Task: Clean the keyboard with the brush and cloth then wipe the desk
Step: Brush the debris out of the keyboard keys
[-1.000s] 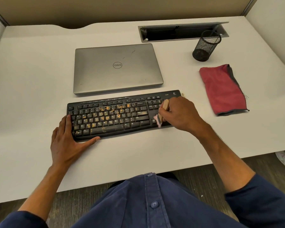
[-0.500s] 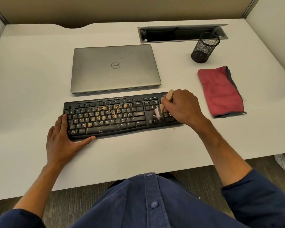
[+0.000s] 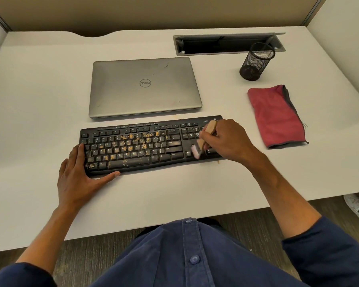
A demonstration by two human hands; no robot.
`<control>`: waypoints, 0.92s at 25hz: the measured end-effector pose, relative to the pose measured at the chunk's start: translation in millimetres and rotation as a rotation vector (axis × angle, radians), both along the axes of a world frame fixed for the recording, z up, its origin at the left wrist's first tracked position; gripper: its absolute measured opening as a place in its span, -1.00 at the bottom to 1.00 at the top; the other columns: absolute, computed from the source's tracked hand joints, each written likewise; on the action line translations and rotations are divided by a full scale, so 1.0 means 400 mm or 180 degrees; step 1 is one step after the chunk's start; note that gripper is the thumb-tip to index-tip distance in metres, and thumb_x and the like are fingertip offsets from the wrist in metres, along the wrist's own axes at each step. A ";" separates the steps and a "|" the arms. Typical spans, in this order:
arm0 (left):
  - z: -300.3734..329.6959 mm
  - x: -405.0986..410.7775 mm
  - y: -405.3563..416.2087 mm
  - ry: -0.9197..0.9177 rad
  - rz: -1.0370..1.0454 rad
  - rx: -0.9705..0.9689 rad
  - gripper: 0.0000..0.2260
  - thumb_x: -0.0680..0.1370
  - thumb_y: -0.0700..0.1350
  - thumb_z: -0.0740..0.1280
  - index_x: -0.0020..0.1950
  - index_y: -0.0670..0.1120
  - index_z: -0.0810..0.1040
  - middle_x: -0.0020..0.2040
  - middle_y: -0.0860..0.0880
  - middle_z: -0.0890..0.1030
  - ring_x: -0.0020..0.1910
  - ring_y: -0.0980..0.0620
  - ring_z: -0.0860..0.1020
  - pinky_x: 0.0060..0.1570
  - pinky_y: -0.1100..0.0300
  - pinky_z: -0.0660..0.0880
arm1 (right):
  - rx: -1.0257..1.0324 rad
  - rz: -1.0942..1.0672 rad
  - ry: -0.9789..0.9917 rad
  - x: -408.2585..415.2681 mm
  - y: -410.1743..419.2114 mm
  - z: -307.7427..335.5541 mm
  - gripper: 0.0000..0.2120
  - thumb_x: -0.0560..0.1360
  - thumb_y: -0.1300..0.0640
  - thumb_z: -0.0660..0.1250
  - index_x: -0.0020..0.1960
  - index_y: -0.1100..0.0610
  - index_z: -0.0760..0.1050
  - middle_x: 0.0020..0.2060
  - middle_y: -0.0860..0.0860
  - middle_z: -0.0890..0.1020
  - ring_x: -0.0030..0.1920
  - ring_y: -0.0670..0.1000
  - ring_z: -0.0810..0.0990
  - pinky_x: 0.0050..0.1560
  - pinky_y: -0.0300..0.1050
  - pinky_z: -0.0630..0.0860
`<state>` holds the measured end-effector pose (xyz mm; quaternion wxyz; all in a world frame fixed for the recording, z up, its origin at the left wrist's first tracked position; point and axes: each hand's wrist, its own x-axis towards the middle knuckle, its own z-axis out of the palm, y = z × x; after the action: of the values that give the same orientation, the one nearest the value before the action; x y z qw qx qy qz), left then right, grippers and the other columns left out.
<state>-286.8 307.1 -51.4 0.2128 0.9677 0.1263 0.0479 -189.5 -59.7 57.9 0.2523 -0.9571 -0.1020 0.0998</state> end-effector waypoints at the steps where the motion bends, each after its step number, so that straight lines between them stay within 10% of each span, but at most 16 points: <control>1: 0.000 0.000 -0.001 -0.0002 -0.0012 -0.0003 0.12 0.22 0.57 0.27 0.59 -0.04 0.10 0.55 -0.03 0.26 0.39 -0.20 0.35 0.40 -0.18 0.33 | 0.0087 0.0202 -0.0008 -0.001 0.003 0.005 -0.75 0.59 -0.02 0.26 -0.12 0.02 0.68 -0.22 -0.05 0.72 -0.21 -0.04 0.61 -0.19 -0.14 0.47; 12: -0.005 0.000 0.006 0.0048 0.0012 -0.0063 0.13 0.22 0.58 0.27 0.60 -0.03 0.08 0.57 0.00 0.23 0.43 -0.19 0.32 0.43 -0.17 0.30 | -0.0645 0.1002 0.0471 0.042 0.019 0.072 -0.87 0.55 -0.07 0.33 -0.08 -0.15 0.67 -0.01 -0.16 0.70 -0.05 -0.04 0.59 -0.19 -0.16 0.35; 23: -0.010 0.001 0.010 0.0011 -0.0021 -0.0030 0.12 0.22 0.58 0.26 0.60 -0.04 0.09 0.56 -0.03 0.25 0.42 -0.19 0.34 0.42 -0.17 0.31 | -0.0846 0.0270 0.0190 0.056 -0.050 0.053 -0.70 0.55 0.02 0.25 -0.23 0.15 0.61 -0.34 0.05 0.64 -0.28 0.11 0.59 -0.34 -0.10 0.39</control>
<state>-286.3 311.2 -55.3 0.2173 0.9672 0.1238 0.0450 -167.1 -79.6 79.2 0.1218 -0.9735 -0.1207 0.1514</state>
